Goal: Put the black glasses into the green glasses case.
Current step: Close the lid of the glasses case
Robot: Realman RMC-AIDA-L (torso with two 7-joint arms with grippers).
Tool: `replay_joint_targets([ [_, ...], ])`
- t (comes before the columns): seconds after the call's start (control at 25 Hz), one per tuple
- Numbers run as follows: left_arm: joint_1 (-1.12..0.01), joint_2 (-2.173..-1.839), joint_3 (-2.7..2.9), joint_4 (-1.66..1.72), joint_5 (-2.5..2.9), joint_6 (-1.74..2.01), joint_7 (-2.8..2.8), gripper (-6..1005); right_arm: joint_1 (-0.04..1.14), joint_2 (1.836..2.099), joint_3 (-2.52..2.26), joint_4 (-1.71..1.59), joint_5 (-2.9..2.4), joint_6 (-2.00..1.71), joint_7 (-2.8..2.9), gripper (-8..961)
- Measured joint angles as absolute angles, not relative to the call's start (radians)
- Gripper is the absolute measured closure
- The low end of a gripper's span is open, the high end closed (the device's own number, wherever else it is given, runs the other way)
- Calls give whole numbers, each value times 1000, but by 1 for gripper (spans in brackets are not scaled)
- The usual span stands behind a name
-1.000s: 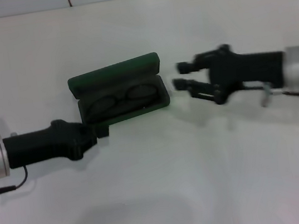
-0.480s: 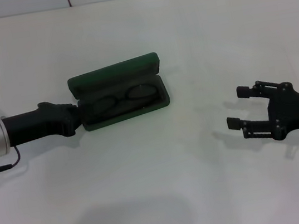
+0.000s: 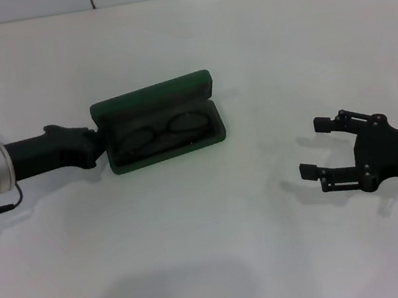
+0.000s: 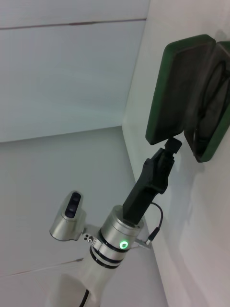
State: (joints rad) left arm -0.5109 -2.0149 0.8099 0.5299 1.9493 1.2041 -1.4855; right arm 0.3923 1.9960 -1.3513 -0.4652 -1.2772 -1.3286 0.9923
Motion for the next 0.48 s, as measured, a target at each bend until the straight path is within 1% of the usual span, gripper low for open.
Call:
replay_joint_targets([
  [0.48,-523,-2036,804,537,1938,1071,-1482,933,397,1999,-1356,-465,-1277,-1344,999,67],
])
